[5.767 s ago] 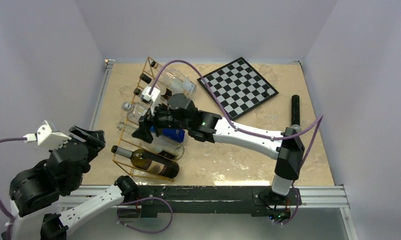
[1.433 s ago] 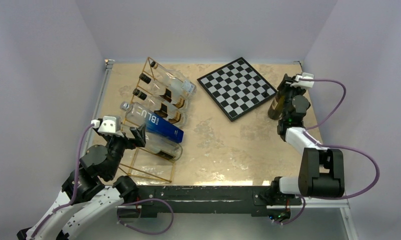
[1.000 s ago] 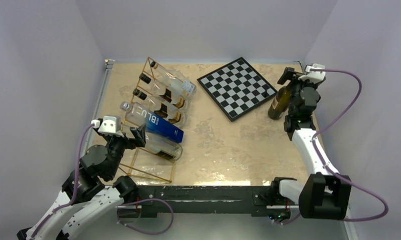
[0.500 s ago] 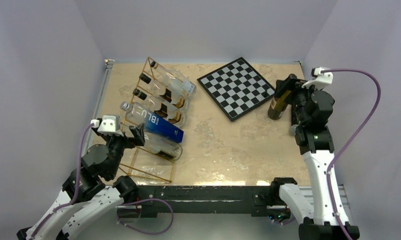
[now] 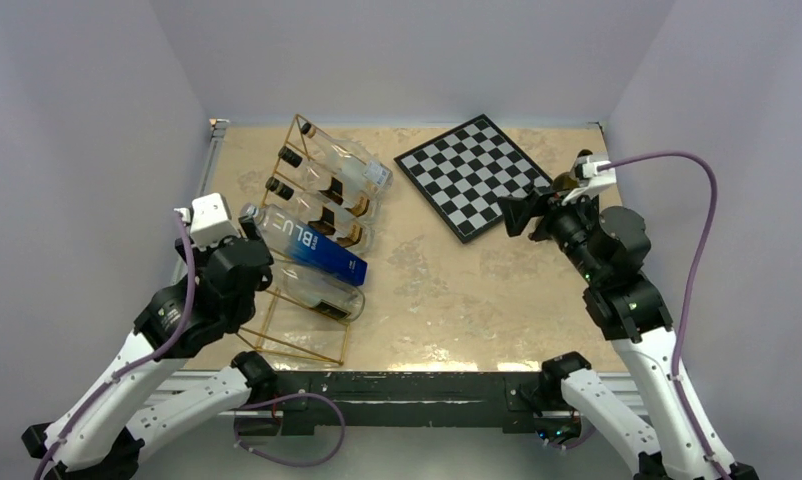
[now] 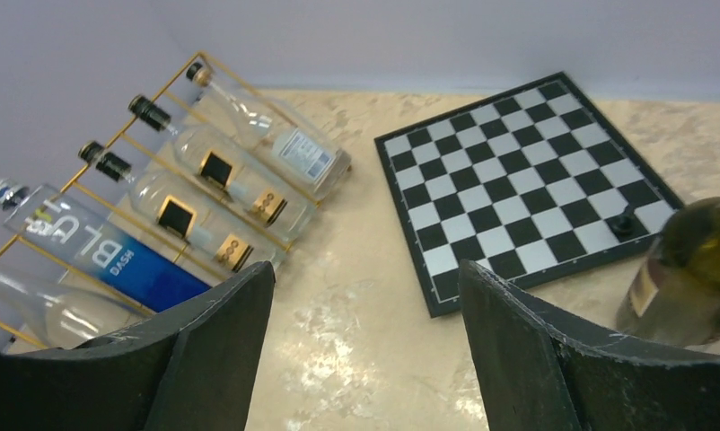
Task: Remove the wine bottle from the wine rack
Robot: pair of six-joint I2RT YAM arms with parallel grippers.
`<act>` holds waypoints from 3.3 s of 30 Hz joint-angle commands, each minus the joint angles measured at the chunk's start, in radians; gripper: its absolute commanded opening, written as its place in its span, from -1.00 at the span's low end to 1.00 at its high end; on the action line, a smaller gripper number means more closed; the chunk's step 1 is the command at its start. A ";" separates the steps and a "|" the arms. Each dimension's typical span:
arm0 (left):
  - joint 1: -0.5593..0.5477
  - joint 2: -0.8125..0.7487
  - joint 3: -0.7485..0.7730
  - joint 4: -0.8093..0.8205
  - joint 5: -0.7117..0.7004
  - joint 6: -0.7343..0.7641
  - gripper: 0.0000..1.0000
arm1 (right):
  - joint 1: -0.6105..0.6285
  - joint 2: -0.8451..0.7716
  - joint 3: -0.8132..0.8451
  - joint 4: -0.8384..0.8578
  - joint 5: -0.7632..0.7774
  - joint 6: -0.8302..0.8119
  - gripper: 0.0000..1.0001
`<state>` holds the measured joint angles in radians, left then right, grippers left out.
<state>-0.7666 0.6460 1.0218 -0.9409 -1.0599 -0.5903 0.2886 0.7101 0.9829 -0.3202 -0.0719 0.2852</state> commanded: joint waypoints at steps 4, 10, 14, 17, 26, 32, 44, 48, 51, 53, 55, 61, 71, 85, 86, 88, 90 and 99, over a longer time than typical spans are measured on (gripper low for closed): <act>0.022 0.108 0.140 -0.345 -0.023 -0.463 0.26 | 0.075 0.007 -0.046 0.019 -0.014 0.033 0.57; 0.026 0.158 0.220 -0.529 0.051 -0.790 0.24 | 0.080 -0.015 -0.057 0.024 -0.012 0.030 0.57; 0.027 0.224 0.248 -0.653 0.061 -0.997 0.23 | 0.082 -0.026 -0.066 0.033 -0.014 0.032 0.57; 0.027 0.270 0.268 -0.681 0.059 -1.050 0.25 | 0.083 -0.036 -0.078 0.041 -0.019 0.036 0.57; 0.030 0.383 0.263 -0.713 0.095 -1.214 0.25 | 0.082 -0.059 -0.087 0.039 -0.036 0.036 0.57; 0.039 0.427 0.225 -0.708 0.074 -1.265 0.25 | 0.081 -0.079 -0.093 0.035 -0.026 0.024 0.57; 0.096 0.491 0.126 -0.639 0.090 -1.289 0.21 | 0.083 -0.103 -0.087 0.021 -0.029 0.015 0.57; 0.113 0.516 0.122 -0.627 0.102 -1.289 0.20 | 0.083 -0.107 -0.085 0.020 -0.031 0.016 0.57; 0.118 0.524 0.118 -0.625 0.105 -1.294 0.13 | 0.082 -0.107 -0.085 0.021 -0.038 0.020 0.58; 0.121 0.524 0.118 -0.628 0.102 -1.298 0.06 | 0.083 -0.112 -0.087 0.022 -0.040 0.023 0.57; 0.121 0.524 0.120 -0.633 0.097 -1.303 0.01 | 0.083 -0.116 -0.090 0.023 -0.040 0.023 0.58; 0.119 0.513 0.142 -0.640 0.099 -1.303 -0.43 | 0.081 -0.139 -0.105 0.029 -0.036 0.006 0.60; 0.105 0.482 0.201 -0.715 0.092 -1.303 -1.00 | 0.082 -0.161 -0.118 0.017 -0.004 -0.018 0.98; 0.089 0.309 0.267 -0.631 0.093 -1.021 -1.00 | 0.082 -0.165 -0.119 0.004 0.006 -0.009 0.98; 0.088 0.297 0.264 -0.609 0.096 -0.986 -1.00 | 0.082 -0.166 -0.118 0.000 0.008 -0.009 0.98; 0.085 0.272 0.257 -0.581 0.107 -0.934 -1.00 | 0.082 -0.170 -0.117 -0.004 0.011 -0.009 0.98; 0.084 0.242 0.244 -0.520 0.130 -0.849 -1.00 | 0.083 -0.174 -0.116 -0.006 0.012 -0.008 0.98; 0.079 0.120 0.189 -0.201 0.377 -0.349 -1.00 | 0.082 -0.188 -0.116 -0.020 0.015 -0.004 0.98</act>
<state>-0.6838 0.8219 1.2209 -1.2999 -0.7460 -1.2572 0.3664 0.5343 0.8635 -0.3447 -0.0700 0.2840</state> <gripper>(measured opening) 0.423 0.986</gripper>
